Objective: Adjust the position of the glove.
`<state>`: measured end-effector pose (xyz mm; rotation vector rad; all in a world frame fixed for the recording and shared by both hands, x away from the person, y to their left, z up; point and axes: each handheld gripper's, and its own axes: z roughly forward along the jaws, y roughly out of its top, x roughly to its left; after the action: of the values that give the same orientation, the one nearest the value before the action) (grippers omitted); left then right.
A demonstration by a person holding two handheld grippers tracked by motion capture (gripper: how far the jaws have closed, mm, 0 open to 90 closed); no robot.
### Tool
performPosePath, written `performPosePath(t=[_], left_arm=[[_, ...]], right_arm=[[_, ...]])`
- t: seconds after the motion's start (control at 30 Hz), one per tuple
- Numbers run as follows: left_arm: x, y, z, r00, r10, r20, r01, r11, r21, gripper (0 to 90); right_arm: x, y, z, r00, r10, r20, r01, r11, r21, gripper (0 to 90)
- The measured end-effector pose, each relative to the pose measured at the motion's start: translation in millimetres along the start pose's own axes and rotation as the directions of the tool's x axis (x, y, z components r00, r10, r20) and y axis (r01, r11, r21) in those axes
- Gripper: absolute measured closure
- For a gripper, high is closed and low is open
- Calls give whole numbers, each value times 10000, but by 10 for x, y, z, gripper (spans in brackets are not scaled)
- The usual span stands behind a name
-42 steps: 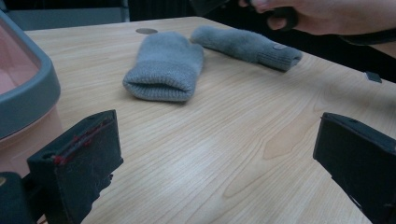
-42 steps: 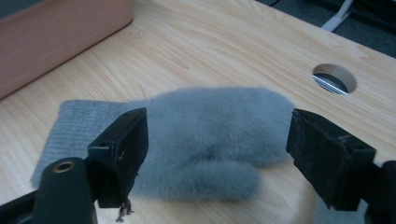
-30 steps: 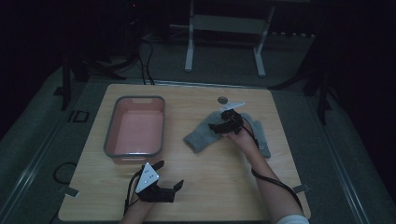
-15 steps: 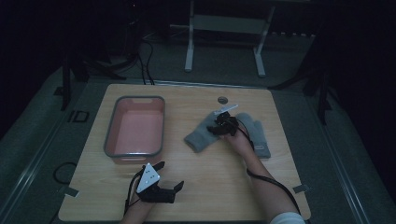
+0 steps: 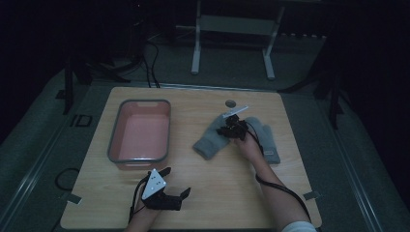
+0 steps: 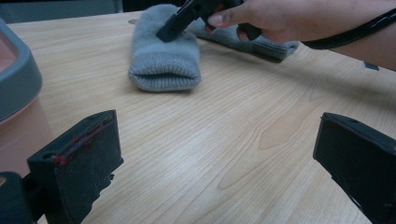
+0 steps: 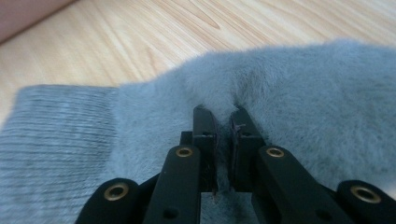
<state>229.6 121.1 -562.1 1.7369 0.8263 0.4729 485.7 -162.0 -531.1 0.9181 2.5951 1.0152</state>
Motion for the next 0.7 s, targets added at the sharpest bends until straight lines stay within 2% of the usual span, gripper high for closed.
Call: performPosePath(t=[0.17, 0.2, 0.23, 0.27, 0.3, 0.33, 0.37, 0.4, 0.43, 0.47, 0.5, 0.53, 0.57, 0.6, 0.67, 0.7], left_arm=[[8, 3, -7, 10000, -27, -66, 26, 10000, -37, 13], [10, 4, -8, 10000, -32, -76, 31, 10000, -37, 13], [12, 4, -8, 10000, -41, -80, 40, 10000, -41, 13], [12, 4, -8, 9999, -53, -98, 52, 10000, -47, 13], [11, 4, -8, 9999, -36, -108, 35, 10000, -45, 13], [11, 4, -8, 9999, -36, -108, 35, 10000, -45, 13], [10, 5, -8, 9999, -36, -111, 35, 10000, -40, 13], [9, 5, -7, 9999, -39, -113, 39, 10000, -46, 13], [9, 5, -7, 9999, -39, -113, 38, 10000, -44, 13], [12, 5, -7, 9999, -35, -117, 34, 10000, -48, 13], [12, 5, -7, 9999, -35, -117, 34, 10000, -48, 13], [12, 5, -8, 9999, -36, -136, 36, 10000, -45, 13], [16, 7, -12, 9999, -42, -145, 41, 10000, -71, 13], [16, 7, -12, 9999, -42, -145, 41, 10000, -71, 13], [15, 9, -16, 9999, -54, -160, 53, 10000, -83, 13], [15, 9, -16, 9998, -60, -170, 58, 9999, -96, 13]], right_arm=[[21, 41, -134, 9991, -135, -408, 120, 9993, -362, 843], [32, 56, -176, 9982, -237, -546, 212, 9988, -451, 843], [79, 87, -264, 9960, -555, -707, 513, 9968, -606, 843], [79, 87, -264, 9960, -555, -707, 513, 9968, -606, 843], [128, 118, -354, 9923, -823, -929, 754, 9943, -752, 845], [128, 118, -354, 9923, -823, -929, 754, 9943, -752, 845], [187, 146, -448, 9871, -1105, -1158, 1005, 9910, -890, 845], [187, 146, -448, 9871, -1105, -1158, 1005, 9910, -890, 845], [220, 157, -497, 9834, -1278, -1285, 1157, 9884, -983, 846], [298, 178, -598, 9742, -1594, -1598, 1426, 9835, -1118, 846], [342, 185, -647, 9685, -1817, -1705, 1623, 9792, -1215, 846], [342, 185, -647, 9685, -1817, -1705, 1623, 9792, -1215, 846], [432, 202, -741, 9548, -2200, -2000, 1963, 9717, -1316, 847], [432, 202, -741, 9548, -2200, -2000, 1963, 9717, -1316, 847], [530, 217, -832, 9374, -2625, -2288, 2346, 9617, -1419, 847], [579, 220, -873, 9242, -2844, -2548, 2518, 9556, -1531, 847]])
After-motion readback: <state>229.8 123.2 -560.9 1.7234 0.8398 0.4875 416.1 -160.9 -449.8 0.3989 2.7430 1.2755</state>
